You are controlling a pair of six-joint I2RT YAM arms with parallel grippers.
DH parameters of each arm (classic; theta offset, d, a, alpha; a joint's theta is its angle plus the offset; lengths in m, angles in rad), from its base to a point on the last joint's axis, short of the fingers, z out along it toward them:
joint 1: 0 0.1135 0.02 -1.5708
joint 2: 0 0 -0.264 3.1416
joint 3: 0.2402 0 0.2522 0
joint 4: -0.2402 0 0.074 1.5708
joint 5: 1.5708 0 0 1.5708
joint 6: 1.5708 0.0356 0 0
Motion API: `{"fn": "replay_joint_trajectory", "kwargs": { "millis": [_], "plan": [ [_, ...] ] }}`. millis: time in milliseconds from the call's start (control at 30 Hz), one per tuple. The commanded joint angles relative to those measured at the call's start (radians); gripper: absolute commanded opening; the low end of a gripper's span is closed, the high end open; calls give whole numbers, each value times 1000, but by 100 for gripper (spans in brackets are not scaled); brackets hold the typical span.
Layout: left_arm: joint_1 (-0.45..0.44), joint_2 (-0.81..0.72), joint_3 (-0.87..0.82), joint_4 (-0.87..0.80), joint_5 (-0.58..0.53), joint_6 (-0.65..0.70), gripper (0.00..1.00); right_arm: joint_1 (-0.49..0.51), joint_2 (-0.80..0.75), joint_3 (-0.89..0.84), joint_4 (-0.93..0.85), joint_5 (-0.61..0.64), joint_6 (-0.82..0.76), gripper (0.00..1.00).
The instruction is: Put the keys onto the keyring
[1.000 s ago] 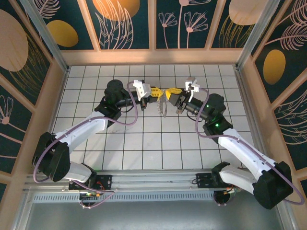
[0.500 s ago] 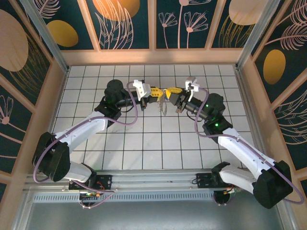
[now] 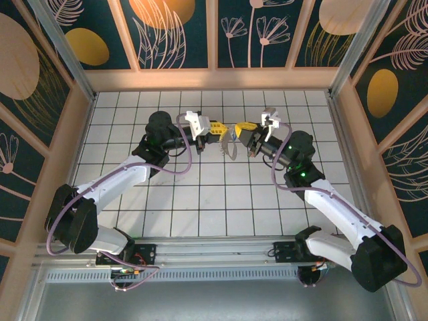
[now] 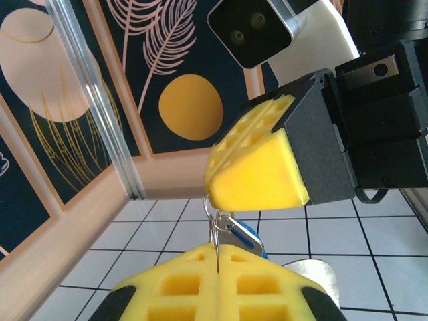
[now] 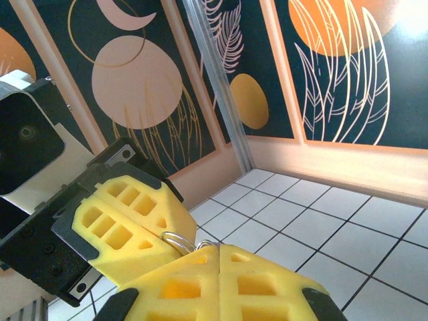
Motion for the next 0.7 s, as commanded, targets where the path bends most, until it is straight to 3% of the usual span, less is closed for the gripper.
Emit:
{"fn": "replay_joint_trajectory", "kwargs": {
  "millis": [0,333,500,667],
  "plan": [
    [-10,-11,16,100,25,-21,0,-10,-5,-17,33,-9,9,0],
    [-10,7,20,130,32,-58,0,-20,27,5,5,-64,25,0],
    [-10,13,3,170,24,-87,0,-87,-22,-18,-20,5,79,43],
    [-10,22,-5,198,13,-127,0,-137,-74,-25,-69,65,120,55]
  ]
}}
